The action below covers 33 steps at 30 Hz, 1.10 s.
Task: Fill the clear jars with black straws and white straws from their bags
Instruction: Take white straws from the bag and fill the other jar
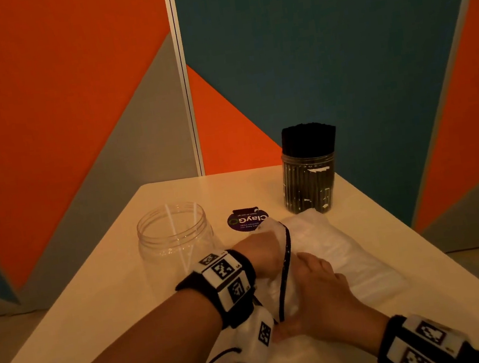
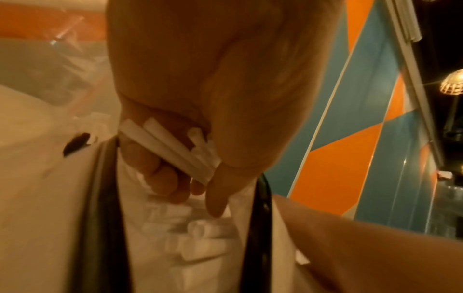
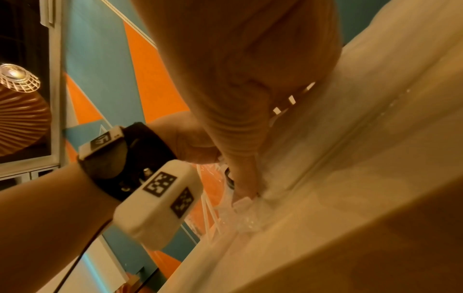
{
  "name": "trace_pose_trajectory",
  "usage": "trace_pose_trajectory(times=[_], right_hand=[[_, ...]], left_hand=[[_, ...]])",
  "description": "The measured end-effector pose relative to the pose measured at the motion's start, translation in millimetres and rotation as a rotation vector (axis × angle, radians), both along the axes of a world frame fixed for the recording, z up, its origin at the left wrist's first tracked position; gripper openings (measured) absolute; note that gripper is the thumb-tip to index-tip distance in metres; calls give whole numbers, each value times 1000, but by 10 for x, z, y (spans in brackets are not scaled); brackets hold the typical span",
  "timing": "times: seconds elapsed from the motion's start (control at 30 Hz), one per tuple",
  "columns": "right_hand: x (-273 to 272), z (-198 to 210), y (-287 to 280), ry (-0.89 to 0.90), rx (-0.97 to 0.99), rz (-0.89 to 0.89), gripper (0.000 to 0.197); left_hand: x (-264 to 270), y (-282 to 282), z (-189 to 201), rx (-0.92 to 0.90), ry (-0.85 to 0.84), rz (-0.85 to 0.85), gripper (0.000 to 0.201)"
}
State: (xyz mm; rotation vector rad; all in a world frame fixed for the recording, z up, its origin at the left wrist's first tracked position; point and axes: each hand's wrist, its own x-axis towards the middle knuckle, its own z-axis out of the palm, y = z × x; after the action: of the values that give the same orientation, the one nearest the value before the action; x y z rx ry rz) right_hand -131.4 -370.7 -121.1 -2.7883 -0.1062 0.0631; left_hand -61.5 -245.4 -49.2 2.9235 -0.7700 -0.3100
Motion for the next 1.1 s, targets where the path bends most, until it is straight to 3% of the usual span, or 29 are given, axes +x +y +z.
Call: trace_pose_trajectory(times=[0.1,0.2,0.3,0.47,0.73,0.83,0.93,1.03,1.1], right_hand=[[12,-17,-31,-1,8,4,152],[38,-39,-71,-1,21,4,153],[85,-59,-111,-13,22,-7,152],[166,-62,-181,-11,11,-35,154],[236,-55,-164,12,-12,-69,153],[239,-69,-140,35,-19,-62,153],[273,-8,-141,62,101,-32,142],[313,45,-145,16,235,-1,113],[295,34,-126,6,168,-19,117]], left_hand=[[8,-61,-9,-48,6,21,21],[3,-91,-20,-42,15,2,8],[-11,-76,5,-18,48,35,7],[-87,29,34,19,62,111,27],[-205,138,-22,-143,30,183,26],[-189,124,-6,-151,85,217,25],[-154,149,23,-306,170,245,21],[-155,157,41,-476,386,291,20],[-170,151,87,-589,504,355,12]])
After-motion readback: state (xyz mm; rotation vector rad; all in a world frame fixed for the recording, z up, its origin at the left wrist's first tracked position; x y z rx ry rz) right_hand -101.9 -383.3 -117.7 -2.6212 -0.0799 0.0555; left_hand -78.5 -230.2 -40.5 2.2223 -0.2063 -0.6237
